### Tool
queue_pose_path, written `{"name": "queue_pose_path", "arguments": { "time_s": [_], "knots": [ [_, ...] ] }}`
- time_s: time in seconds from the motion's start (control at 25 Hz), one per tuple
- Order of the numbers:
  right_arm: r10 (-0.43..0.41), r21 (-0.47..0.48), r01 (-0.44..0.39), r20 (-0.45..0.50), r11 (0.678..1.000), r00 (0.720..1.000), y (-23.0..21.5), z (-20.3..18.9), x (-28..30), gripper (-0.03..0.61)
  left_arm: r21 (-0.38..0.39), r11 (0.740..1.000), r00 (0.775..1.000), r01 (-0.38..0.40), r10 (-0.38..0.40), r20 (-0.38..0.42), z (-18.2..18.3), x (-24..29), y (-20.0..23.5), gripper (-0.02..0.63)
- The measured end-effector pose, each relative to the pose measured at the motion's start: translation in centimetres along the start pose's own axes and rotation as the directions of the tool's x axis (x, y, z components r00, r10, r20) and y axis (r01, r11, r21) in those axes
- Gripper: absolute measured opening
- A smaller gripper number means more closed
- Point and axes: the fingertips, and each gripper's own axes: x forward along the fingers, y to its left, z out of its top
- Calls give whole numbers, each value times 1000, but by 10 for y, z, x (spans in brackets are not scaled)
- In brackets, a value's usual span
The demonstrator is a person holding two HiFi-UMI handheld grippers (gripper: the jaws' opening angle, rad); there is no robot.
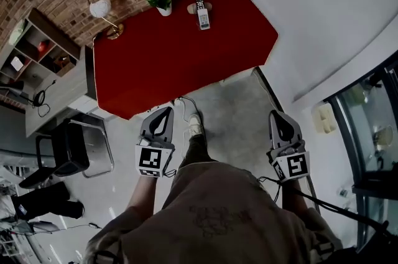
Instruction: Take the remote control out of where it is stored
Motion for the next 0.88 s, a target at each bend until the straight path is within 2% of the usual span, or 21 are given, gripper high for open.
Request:
{"name": "queue_pose_path", "arguments": {
  "time_s": [0.4,0.52,0.88],
  "knots": [
    [-7,17,8,-75,1000,997,-14,-17,77,12,-24,999,1000,26,-27,-15,-4,68,56,11],
    [14,50,-10,-72,999,997,-11,-12,112,12,-21,999,999,35,-35,-19,-4,90,78,11],
    [16,44,-13,-78,999,997,-16,-6,216,12,-27,997,997,71,-71,-8,1,160,152,11]
  ]
}}
